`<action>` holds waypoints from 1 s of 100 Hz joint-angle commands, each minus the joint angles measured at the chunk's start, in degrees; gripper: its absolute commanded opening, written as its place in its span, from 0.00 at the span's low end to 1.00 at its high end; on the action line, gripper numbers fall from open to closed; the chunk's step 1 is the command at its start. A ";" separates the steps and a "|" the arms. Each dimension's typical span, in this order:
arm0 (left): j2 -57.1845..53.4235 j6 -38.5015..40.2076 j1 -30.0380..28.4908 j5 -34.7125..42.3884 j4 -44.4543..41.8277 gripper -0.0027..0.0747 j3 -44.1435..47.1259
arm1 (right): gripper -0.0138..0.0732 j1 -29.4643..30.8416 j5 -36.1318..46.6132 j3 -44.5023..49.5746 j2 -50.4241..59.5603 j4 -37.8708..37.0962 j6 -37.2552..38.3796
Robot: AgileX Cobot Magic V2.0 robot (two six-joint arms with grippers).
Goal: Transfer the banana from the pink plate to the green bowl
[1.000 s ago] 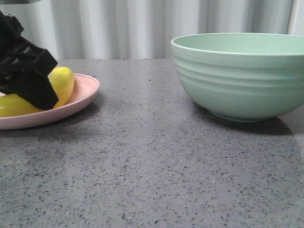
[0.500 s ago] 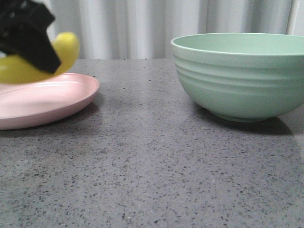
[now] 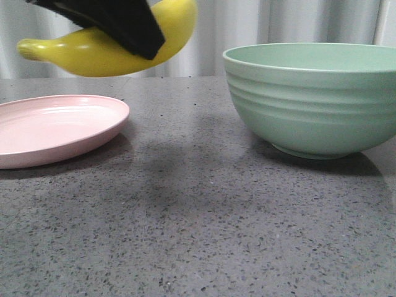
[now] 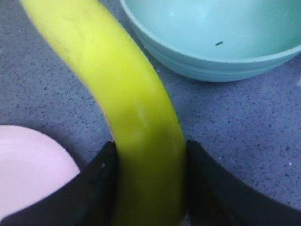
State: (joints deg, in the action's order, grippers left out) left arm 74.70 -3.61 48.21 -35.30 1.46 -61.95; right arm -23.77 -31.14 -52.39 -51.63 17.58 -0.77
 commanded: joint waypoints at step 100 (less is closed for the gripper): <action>-4.74 -0.13 6.84 6.55 1.08 0.05 -2.14 | 0.15 -5.31 9.72 -13.34 -22.85 6.32 -0.79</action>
State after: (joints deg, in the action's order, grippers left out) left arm 71.93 -2.87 54.57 -34.47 1.73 -61.95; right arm -29.03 -23.88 -63.86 -75.45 25.49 1.72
